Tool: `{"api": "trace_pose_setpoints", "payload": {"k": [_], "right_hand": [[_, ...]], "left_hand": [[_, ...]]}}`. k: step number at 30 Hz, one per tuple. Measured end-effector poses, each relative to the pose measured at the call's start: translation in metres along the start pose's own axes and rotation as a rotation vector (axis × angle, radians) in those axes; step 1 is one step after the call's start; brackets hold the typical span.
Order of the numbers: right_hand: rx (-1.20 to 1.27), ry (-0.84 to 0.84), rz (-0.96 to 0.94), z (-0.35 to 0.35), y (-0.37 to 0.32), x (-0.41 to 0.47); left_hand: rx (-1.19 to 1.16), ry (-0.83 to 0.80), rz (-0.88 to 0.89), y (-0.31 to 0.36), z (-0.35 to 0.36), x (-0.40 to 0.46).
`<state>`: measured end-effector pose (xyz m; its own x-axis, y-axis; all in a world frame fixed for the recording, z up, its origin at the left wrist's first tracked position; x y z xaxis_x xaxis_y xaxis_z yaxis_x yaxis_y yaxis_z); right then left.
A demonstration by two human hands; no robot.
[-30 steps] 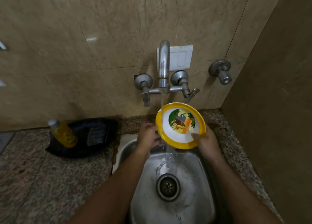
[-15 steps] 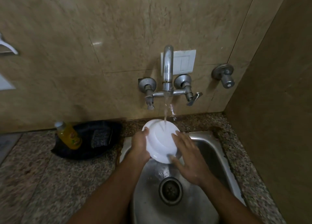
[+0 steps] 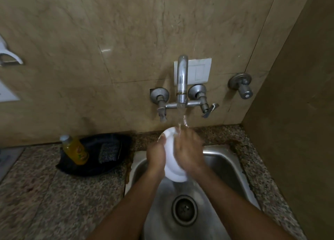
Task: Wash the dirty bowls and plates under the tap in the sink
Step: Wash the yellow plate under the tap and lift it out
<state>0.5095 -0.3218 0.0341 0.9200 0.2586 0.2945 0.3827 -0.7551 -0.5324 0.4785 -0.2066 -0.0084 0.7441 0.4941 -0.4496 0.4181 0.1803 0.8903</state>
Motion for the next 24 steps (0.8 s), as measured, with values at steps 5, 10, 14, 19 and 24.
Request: {"api": "trace_pose_setpoints", "payload": {"k": [5, 10, 14, 19, 24], "right_hand": [[0.235, -0.036, 0.051, 0.008, 0.015, -0.013], [0.071, -0.149, -0.273, 0.011, -0.016, -0.031], [0.191, -0.05, -0.042, 0.005, 0.013, -0.016], [-0.026, -0.139, -0.261, 0.01, -0.001, -0.028], [0.039, -0.123, -0.169, 0.002, 0.004, -0.021]], "left_hand": [[0.102, 0.06, 0.068, 0.007, 0.002, -0.009], [0.203, 0.055, 0.188, 0.014, -0.002, -0.012], [0.232, 0.02, 0.226, 0.022, 0.006, -0.014], [0.122, -0.048, 0.23, 0.023, 0.011, -0.015], [0.037, -0.146, 0.081, 0.013, 0.022, -0.024]]}}
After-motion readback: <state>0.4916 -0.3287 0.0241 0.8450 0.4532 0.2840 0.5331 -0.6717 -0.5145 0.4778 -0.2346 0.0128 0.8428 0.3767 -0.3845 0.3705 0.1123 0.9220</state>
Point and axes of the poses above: each hand's wrist, its own x-axis towards the middle knuckle, its own z-axis out of the palm, y = z × x, the point moved 6 cm from there along x, towards the middle knuckle, and after that the axes turned 5 degrees about x, right-handed, at the moved point
